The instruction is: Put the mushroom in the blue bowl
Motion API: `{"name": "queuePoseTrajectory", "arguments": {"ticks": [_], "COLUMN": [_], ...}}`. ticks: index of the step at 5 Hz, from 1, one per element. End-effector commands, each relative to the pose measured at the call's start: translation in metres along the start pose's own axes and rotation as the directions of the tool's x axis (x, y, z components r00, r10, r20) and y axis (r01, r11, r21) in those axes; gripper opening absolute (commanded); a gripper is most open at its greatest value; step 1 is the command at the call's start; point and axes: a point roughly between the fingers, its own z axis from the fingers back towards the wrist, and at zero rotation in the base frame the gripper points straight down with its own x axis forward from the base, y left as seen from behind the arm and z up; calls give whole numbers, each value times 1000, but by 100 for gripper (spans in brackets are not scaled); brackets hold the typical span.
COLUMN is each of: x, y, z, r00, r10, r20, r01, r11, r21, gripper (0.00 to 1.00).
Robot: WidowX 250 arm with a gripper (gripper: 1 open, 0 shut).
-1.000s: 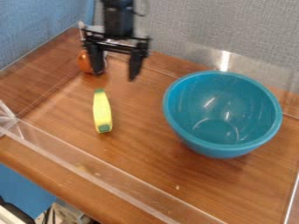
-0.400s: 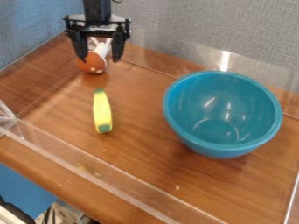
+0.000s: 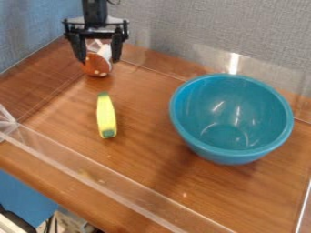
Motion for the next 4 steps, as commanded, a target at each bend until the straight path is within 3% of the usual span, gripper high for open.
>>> {"name": "queuePoseTrajectory", "arguments": {"ticks": [1, 2, 4], "x": [16, 24, 30], "y": [2, -3, -9], "z": [19, 14, 21], "r00": [996, 995, 995], "r10": [39, 49, 66], "r20": [78, 82, 81], "r01": [-39, -49, -67], "r11": [999, 999, 998], "r21": [-6, 0, 7], "gripper": [100, 100, 100]}}
